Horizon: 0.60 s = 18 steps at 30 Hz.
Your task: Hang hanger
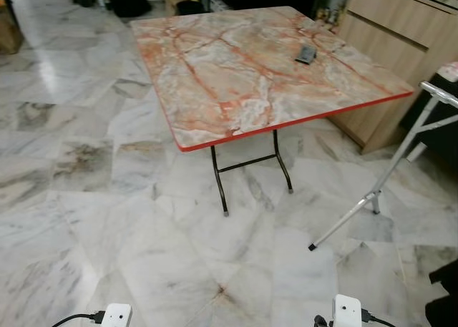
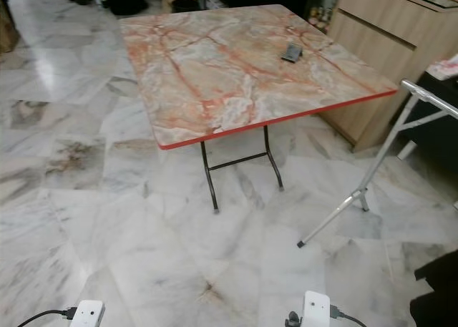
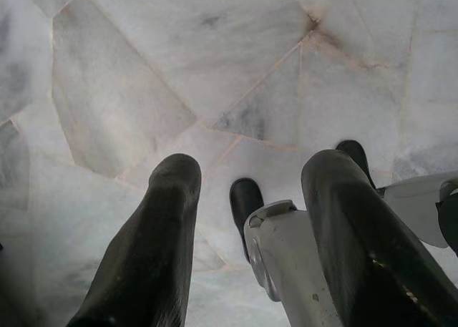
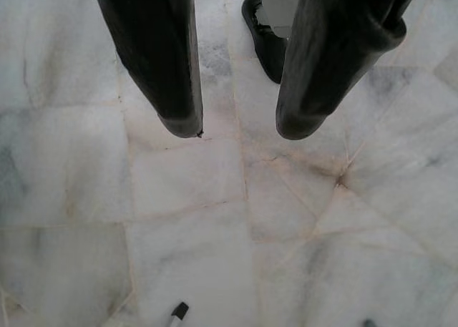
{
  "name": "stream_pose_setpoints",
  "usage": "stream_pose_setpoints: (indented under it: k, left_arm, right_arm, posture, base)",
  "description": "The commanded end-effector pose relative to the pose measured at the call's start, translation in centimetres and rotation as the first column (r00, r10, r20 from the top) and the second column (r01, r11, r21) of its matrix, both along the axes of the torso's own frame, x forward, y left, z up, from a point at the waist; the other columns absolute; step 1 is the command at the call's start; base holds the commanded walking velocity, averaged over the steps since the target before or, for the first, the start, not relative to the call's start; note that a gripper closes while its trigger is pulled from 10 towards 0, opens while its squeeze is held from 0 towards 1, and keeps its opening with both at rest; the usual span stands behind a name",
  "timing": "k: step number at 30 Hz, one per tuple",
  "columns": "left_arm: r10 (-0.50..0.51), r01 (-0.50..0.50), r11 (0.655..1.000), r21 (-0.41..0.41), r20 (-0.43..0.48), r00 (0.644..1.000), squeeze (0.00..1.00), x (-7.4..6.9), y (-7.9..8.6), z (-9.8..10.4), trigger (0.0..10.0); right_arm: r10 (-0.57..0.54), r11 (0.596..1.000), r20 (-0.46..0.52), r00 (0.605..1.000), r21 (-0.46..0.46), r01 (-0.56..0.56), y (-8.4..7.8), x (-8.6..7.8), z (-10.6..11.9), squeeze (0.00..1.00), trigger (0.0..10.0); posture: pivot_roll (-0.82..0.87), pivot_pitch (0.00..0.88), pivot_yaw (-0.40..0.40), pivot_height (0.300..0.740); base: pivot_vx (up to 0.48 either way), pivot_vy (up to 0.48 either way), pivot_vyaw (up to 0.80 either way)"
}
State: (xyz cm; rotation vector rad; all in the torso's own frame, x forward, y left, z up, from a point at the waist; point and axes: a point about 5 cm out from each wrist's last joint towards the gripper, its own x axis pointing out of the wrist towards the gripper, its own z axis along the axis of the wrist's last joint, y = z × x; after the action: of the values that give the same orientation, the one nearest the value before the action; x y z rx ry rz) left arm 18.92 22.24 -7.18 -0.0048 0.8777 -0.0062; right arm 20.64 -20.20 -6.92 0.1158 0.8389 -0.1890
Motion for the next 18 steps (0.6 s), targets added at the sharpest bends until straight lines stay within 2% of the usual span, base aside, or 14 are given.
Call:
stream_pose_setpoints:
  k: [1,4,6,9,10,15,18]
  left_arm:
    - [0.048,-0.048,0.999,0.016,0.009,0.999,0.00,-0.13,-0.96,-0.33,10.0]
    - [0.037,-0.038,0.999,0.035,0.024,0.999,0.00,0.11,-0.53,-0.09,10.0]
    - [0.011,-0.012,0.999,0.045,0.021,1.000,0.00,0.13,-0.45,-0.05,10.0]
    - [0.027,-0.028,0.999,0.045,0.018,0.999,0.00,0.07,-0.29,-0.07,10.0]
    - [0.048,-0.048,0.998,0.033,0.009,0.999,0.00,-0.01,-0.23,-0.13,10.0]
    - [0.000,0.000,0.999,0.034,0.005,1.000,0.00,0.00,-0.41,-0.14,10.0]
    - [0.018,-0.019,0.999,0.038,0.008,1.000,0.00,0.00,-0.12,-0.08,10.0]
  right_arm:
    - [0.020,0.991,-0.025,0.999,0.132,-0.017,2.67,0.46,-0.21,0.00,10.0]
    - [0.018,0.991,-0.027,0.999,0.134,-0.014,2.86,0.41,-0.26,0.00,10.0]
    - [0.013,0.991,-0.027,1.000,0.137,-0.009,2.89,0.38,-0.28,0.00,10.0]
    - [0.001,0.990,-0.034,0.999,0.141,0.004,2.80,0.19,-0.38,0.00,10.0]
    - [-0.001,0.991,-0.038,0.999,0.136,0.006,2.70,0.06,-0.44,0.00,10.0]
    - [-0.009,0.991,-0.048,0.999,0.135,0.015,2.64,-0.23,-0.60,0.00,10.0]
    - [-0.003,0.990,-0.050,0.999,0.138,0.010,2.80,-0.31,-0.66,0.00,10.0]
  posture:
    - [0.03,0.000,-0.048,0.740]
    - [0.02,0.000,-0.039,0.740]
    - [0.02,0.000,-0.036,0.740]
    - [0.02,0.000,-0.036,0.740]
    - [0.02,0.000,-0.034,0.740]
    - [0.04,0.000,-0.028,0.740]
    - [0.05,0.000,-0.029,0.740]
  base:
    - [0.000,0.000,-0.79]
    - [0.000,0.000,-0.79]
    - [0.000,-0.354,-0.79]
    - [0.000,-0.341,-0.79]
    - [0.000,0.000,-0.79]
    - [0.000,0.000,-0.79]
    - [0.000,0.000,-0.79]
